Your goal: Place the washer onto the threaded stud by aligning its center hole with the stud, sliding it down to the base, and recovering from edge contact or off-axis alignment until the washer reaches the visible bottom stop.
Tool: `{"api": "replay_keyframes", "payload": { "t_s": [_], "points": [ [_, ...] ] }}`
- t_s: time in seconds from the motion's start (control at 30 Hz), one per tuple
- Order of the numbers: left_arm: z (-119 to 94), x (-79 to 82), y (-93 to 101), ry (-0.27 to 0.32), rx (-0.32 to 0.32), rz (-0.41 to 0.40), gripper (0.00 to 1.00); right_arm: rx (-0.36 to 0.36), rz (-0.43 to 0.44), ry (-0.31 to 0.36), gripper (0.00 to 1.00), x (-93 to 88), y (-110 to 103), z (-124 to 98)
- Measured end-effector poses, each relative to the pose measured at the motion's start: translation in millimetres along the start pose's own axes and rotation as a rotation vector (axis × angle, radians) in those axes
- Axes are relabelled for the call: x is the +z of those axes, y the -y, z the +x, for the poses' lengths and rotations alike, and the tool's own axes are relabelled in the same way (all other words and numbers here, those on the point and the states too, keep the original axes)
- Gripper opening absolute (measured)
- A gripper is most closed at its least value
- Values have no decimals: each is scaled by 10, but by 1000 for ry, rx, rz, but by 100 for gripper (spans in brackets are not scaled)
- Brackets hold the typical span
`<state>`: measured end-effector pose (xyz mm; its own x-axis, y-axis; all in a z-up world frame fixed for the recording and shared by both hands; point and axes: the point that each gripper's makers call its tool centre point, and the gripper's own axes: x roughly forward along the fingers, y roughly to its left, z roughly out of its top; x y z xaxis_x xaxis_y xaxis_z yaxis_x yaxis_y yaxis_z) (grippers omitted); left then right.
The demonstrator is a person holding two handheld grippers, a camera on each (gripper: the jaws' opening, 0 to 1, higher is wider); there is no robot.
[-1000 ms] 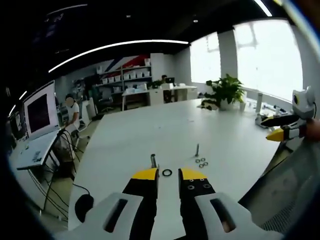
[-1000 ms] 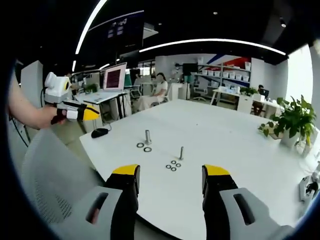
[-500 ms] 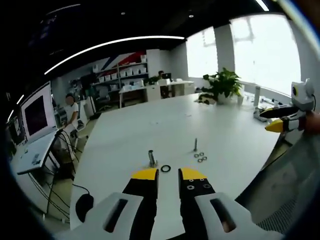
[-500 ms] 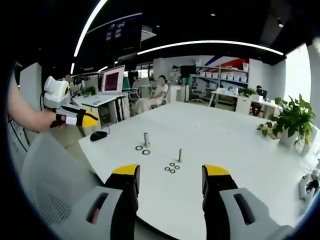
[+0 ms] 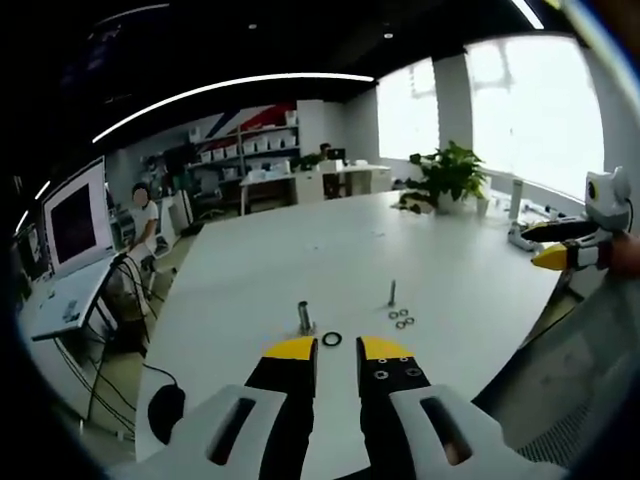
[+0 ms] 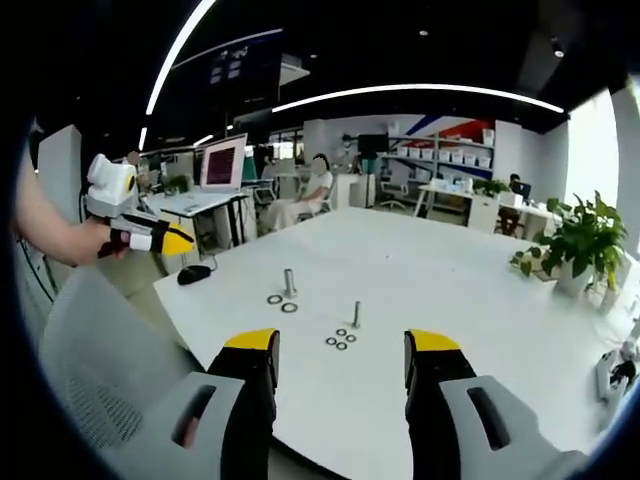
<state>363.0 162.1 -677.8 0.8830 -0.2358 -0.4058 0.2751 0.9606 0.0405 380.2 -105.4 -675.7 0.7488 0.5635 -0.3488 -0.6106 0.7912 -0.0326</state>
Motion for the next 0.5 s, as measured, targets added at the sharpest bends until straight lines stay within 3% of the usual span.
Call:
{"api": "replay_keyframes", "payload": {
  "t_s": [0.27, 0.37, 0.5],
  "points": [
    [-4, -1, -23, 2, 1, -8, 13, -5, 3, 2, 52, 12, 4, 3],
    [-58, 99, -53, 58, 14, -23, 13, -8, 6, 0, 52, 6, 11, -2],
    [-18, 24, -41, 16, 9, -24, 13, -7, 5, -4, 52, 4, 14, -1]
  ]
}}
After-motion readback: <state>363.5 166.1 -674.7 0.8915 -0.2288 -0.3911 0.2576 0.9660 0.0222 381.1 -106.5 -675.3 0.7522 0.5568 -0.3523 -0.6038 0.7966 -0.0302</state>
